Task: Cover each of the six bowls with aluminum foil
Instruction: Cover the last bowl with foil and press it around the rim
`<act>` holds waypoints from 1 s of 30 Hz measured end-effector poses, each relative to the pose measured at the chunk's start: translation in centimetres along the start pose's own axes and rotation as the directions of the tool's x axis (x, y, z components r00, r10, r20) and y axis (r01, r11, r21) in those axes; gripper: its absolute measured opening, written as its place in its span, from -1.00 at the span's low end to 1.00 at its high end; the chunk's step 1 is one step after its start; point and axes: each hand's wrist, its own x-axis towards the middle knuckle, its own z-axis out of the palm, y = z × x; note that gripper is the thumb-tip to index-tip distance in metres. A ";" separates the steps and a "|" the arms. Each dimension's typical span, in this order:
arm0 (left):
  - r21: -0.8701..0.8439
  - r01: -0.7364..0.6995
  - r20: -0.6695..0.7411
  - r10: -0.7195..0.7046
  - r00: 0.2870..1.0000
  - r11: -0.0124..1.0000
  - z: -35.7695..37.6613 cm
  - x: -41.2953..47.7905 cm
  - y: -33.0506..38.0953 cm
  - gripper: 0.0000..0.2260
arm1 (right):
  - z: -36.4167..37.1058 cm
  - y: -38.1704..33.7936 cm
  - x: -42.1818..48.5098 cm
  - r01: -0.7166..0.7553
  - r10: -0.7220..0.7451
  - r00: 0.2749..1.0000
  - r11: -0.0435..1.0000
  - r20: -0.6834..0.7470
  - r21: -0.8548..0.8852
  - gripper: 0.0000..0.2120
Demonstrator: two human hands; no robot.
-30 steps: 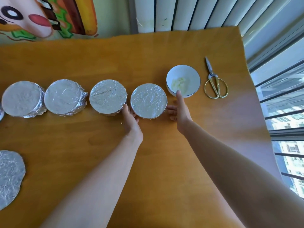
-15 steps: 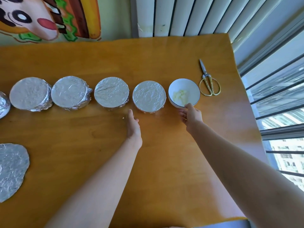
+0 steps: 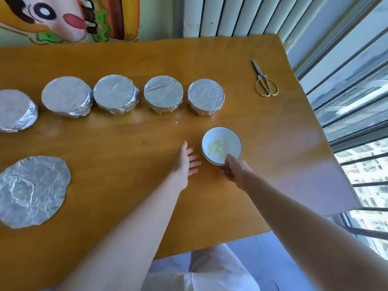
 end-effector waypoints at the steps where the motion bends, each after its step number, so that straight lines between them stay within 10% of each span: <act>1: 0.016 -0.004 0.006 0.004 1.000 1.000 -1.0 -0.6 -0.3 -0.47 | 1.0 0.6 -0.7 0.005 -0.005 1.000 1.000 0.020 -0.017 -0.73; 15: 0.193 -0.157 -0.137 0.185 0.973 0.969 -25.3 -7.1 -3.0 -0.73 | 21.8 5.8 -9.8 0.047 -0.051 0.976 0.999 0.213 0.021 -0.85; 22: 0.246 -0.249 -0.577 0.348 0.739 0.937 -36.0 -7.8 -5.3 -0.86 | 28.1 7.2 -12.0 0.033 -0.060 0.976 0.990 0.207 0.135 -0.50; 26: 0.278 -0.153 -0.756 0.314 0.574 0.948 -40.0 -8.5 -6.1 -0.76 | 32.7 8.9 -13.5 0.095 -0.067 0.951 0.992 0.301 -0.078 -0.64; 30: 0.254 -0.048 -0.798 0.237 0.554 0.966 -43.2 -7.7 -5.6 -0.52 | 37.1 8.6 -13.3 0.232 -0.147 0.936 0.941 0.320 -0.247 -0.65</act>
